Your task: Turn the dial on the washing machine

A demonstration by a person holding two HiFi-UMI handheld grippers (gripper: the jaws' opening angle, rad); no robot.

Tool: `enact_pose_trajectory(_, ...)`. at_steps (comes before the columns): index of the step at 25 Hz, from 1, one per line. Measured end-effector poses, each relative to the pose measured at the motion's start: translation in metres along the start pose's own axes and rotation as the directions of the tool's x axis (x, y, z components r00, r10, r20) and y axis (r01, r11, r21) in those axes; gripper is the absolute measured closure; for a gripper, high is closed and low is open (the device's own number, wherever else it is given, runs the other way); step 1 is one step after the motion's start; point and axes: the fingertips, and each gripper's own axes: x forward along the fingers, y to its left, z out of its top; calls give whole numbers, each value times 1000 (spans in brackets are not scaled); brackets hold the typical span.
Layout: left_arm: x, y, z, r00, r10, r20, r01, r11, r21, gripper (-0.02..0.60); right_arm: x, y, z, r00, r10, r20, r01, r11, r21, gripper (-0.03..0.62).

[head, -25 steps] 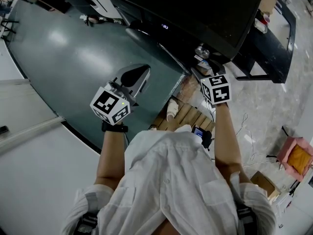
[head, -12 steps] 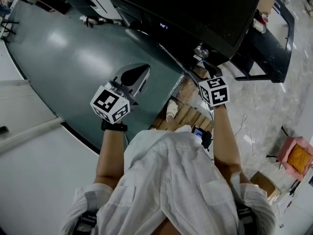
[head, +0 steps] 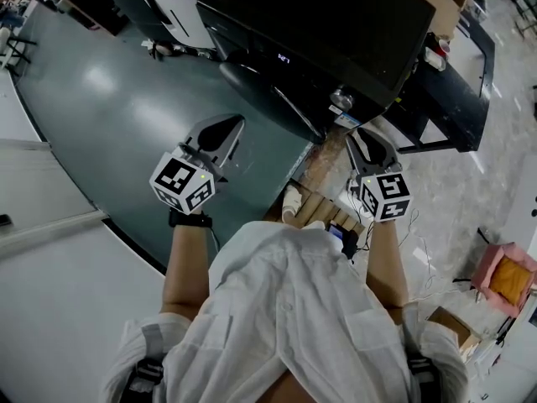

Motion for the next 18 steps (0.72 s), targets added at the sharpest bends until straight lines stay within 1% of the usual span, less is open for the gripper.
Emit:
enact_pose_trajectory(2,-8,-1,7,1000,11,12,-11,1000,12,566,-20,-3,16,997,-31,66,30,999,16,590)
enact_pose_trajectory(7,-29,0,26,999,30,36,-32,998,49,565,-57,-9,46,983,-92,157,83,994,64,594)
enact_pose_trajectory(13,-52,11,49,995,72,75,-77,994,74,565,-81,-14,79,965,-141,222,138,990,31,594)
enact_pose_trajectory(18,-61,13,61,991,86,98,-94,992,85,565,-89,-15,92,958,-157,240,155,988,24,594)
